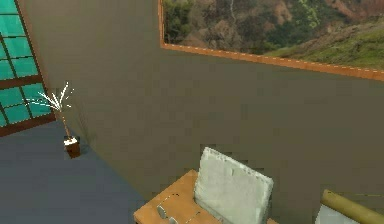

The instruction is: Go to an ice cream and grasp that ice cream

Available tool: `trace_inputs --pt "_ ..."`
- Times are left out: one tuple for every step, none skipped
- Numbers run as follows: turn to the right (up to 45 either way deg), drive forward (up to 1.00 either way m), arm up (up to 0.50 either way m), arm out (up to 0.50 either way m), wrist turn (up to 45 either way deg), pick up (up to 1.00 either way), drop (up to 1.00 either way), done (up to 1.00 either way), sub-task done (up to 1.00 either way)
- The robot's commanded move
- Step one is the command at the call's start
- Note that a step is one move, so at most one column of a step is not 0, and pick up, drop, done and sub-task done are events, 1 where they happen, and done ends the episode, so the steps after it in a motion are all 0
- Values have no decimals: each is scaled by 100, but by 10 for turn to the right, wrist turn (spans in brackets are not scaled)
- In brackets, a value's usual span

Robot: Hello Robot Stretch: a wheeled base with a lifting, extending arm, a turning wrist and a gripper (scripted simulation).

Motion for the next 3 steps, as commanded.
trace_inputs --pt "0 0 0 0 450 0 0 0 0" --pt "0 0 0 0 450 0 0 0 0" --pt "0 0 0 0 450 0 0 0 0"
